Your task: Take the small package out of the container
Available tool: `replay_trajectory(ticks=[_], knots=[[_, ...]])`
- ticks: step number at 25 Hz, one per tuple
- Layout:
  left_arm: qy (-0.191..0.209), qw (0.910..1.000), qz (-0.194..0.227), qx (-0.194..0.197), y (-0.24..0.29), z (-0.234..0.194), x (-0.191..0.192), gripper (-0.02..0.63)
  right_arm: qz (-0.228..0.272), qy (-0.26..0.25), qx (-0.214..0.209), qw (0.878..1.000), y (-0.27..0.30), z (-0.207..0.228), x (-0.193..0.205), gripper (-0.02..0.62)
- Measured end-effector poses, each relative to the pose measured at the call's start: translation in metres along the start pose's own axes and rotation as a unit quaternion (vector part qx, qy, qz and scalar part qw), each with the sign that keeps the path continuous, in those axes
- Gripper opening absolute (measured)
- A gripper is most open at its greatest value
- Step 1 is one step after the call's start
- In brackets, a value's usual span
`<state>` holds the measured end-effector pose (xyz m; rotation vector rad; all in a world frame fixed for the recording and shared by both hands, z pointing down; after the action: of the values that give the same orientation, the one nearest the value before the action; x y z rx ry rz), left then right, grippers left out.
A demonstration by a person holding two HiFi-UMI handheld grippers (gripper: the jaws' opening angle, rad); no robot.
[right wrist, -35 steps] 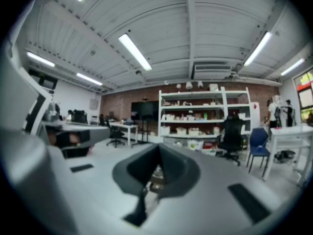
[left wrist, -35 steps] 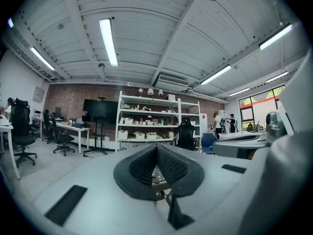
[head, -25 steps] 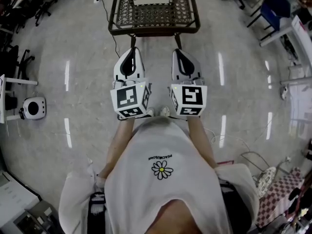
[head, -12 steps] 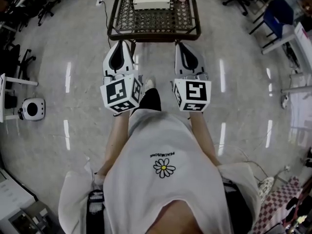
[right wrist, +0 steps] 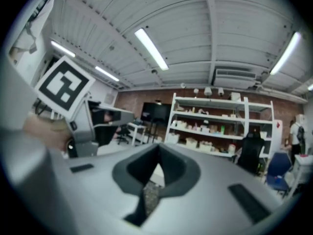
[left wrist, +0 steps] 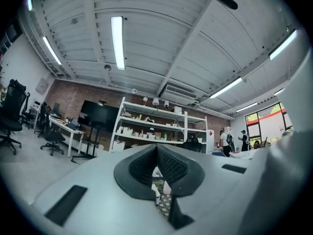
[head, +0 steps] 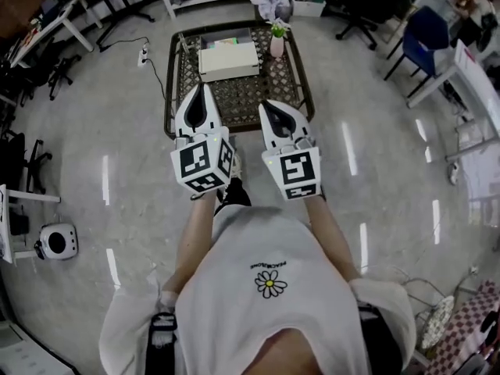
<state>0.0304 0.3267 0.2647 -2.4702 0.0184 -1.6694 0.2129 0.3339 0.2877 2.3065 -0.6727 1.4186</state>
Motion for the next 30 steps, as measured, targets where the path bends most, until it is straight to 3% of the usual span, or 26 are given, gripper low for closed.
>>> replay_trajectory(ticks=[5, 9, 15, 20, 30], knots=[[0.031, 0.9993, -0.010, 0.020, 0.090, -0.033, -0.015, 0.020, 0.009, 0.001, 0.016, 1.000, 0.108, 0.036, -0.015, 0.031], [0.045, 0.9985, -0.003, 0.032, 0.155, -0.080, -0.029, 0.021, 0.004, 0.001, 0.004, 1.000, 0.195, 0.042, -0.018, 0.031], [0.044, 0.9982, -0.014, 0.038, 0.259, -0.132, -0.030, 0.020, -0.022, 0.050, 0.031, 0.998, 0.305, 0.067, -0.006, 0.031], [0.033, 0.9988, -0.029, 0.018, 0.308, -0.165, -0.015, 0.020, -0.048, 0.067, 0.036, 0.996, 0.352, 0.082, 0.014, 0.031], [0.035, 0.9949, -0.092, -0.023, 0.336, -0.187, 0.024, 0.020, -0.089, 0.103, 0.012, 0.991, 0.387, 0.083, 0.058, 0.031]])
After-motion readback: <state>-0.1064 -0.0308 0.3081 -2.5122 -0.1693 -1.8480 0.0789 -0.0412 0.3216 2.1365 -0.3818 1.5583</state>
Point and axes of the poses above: the fingertips, and each gripper's own axes: y forward along the fingers, z to its right, x out of its underside, the point moved 10 cm from there along -y, backward along the fingers, and after that the axes turned 15 degrees about -y, right-handed, at the moved point
